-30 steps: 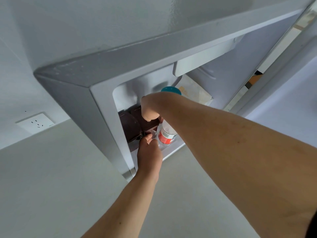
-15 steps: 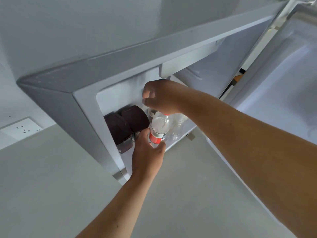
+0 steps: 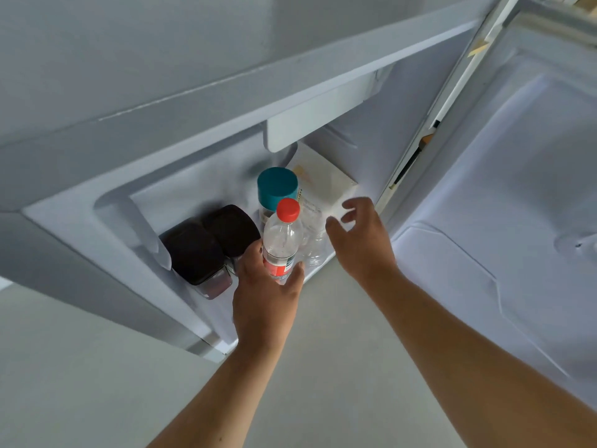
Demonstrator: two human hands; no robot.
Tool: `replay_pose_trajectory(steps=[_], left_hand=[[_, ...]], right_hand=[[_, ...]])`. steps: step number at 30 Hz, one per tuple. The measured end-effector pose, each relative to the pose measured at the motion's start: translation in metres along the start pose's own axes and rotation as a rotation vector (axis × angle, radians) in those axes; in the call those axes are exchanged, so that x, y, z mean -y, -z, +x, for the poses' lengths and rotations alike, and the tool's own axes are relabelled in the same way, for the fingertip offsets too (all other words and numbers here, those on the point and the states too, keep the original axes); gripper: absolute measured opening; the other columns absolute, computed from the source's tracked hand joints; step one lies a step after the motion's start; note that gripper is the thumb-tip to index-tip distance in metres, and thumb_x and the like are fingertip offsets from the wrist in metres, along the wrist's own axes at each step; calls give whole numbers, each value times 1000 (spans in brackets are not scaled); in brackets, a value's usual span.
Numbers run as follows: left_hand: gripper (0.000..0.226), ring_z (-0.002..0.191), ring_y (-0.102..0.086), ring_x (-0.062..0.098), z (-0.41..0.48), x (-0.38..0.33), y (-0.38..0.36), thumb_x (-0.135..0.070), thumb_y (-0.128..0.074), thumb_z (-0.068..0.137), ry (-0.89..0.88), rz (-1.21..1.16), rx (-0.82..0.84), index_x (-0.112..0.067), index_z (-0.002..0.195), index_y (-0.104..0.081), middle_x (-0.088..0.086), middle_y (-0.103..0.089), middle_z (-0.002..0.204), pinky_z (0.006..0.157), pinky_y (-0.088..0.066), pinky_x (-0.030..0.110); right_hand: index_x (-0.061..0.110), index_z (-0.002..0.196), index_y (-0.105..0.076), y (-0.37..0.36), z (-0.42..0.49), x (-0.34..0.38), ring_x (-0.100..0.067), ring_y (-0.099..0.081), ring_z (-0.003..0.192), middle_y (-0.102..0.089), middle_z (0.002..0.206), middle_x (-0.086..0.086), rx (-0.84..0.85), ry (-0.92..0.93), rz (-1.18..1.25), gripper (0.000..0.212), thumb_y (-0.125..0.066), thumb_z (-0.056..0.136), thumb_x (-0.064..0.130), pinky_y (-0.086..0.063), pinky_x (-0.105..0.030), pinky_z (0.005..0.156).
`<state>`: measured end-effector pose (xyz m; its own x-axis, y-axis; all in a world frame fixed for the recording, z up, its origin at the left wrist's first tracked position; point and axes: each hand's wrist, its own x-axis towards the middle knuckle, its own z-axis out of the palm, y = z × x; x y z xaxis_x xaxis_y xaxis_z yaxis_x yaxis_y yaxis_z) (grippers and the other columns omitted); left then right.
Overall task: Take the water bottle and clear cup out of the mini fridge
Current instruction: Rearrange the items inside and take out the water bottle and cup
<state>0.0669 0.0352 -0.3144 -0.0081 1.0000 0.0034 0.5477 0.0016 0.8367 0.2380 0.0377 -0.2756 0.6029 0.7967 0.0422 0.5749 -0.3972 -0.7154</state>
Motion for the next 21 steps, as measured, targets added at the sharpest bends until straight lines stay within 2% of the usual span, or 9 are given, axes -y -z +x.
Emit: replay_pose_trajectory(steps=[2, 4, 6, 9, 14, 16, 19, 21], left_hand=[[71, 113, -65, 18, 0, 2, -2, -54, -78, 82, 17, 7, 10, -30, 141, -48, -6, -62, 134, 92, -57, 45], [71, 117, -65, 19, 0, 3, -4, -53, -79, 82, 31, 1, 20, -30, 142, -47, -6, -62, 137, 95, -55, 43], [70, 119, -64, 19, 0, 2, -6, -50, -81, 82, 37, -20, 23, -31, 141, -47, -7, -63, 138, 97, -54, 42], [68, 119, -65, 21, 0, 2, -10, -49, -82, 82, 36, -21, 9, -30, 139, -48, -7, -64, 136, 97, -55, 45], [68, 115, -66, 20, 0, 4, -16, -48, -84, 81, 58, -26, -31, -30, 135, -49, -7, -65, 131, 95, -55, 42], [70, 112, -67, 19, -1, 4, -20, -53, -84, 79, 103, -44, -46, -32, 135, -48, -9, -65, 130, 91, -52, 35], [74, 111, -66, 20, -3, 2, -26, -58, -83, 76, 215, -105, -37, -33, 135, -47, -8, -65, 129, 85, -42, 31], [76, 113, -66, 24, -3, 3, -30, -58, -84, 76, 266, -148, -26, -29, 135, -46, -5, -65, 127, 85, -40, 30]], right_hand=[[32, 138, -40, -12, -3, -16, -18, -64, 104, -57, 124, 7, 88, -121, -4, 70, -66, 80, 62, -57, -38, 80], [30, 145, -36, -27, -6, -29, -20, -60, 113, -54, 133, 2, 161, -178, -7, 85, -72, 75, 63, -58, -41, 88], [28, 146, -36, -42, -6, -39, -21, -58, 118, -53, 138, 0, 204, -189, -4, 89, -78, 74, 60, -57, -40, 90], [28, 144, -37, -62, -3, -47, -27, -54, 126, -54, 141, -1, 231, -188, -45, 90, -81, 71, 57, -54, -46, 97], [29, 137, -39, -79, 5, -48, -30, -56, 124, -59, 135, 1, 170, -169, -95, 92, -81, 62, 60, -51, -48, 100], [30, 134, -39, -83, 8, -46, -29, -59, 119, -62, 130, 2, 158, -181, -83, 91, -78, 58, 62, -54, -47, 95], [32, 129, -38, -86, 10, -43, -25, -64, 102, -64, 123, 5, 159, -209, -46, 86, -77, 56, 58, -58, -40, 80], [32, 129, -38, -86, 8, -45, -17, -56, 90, -63, 123, 6, 155, -211, -38, 84, -78, 59, 55, -52, -32, 69]])
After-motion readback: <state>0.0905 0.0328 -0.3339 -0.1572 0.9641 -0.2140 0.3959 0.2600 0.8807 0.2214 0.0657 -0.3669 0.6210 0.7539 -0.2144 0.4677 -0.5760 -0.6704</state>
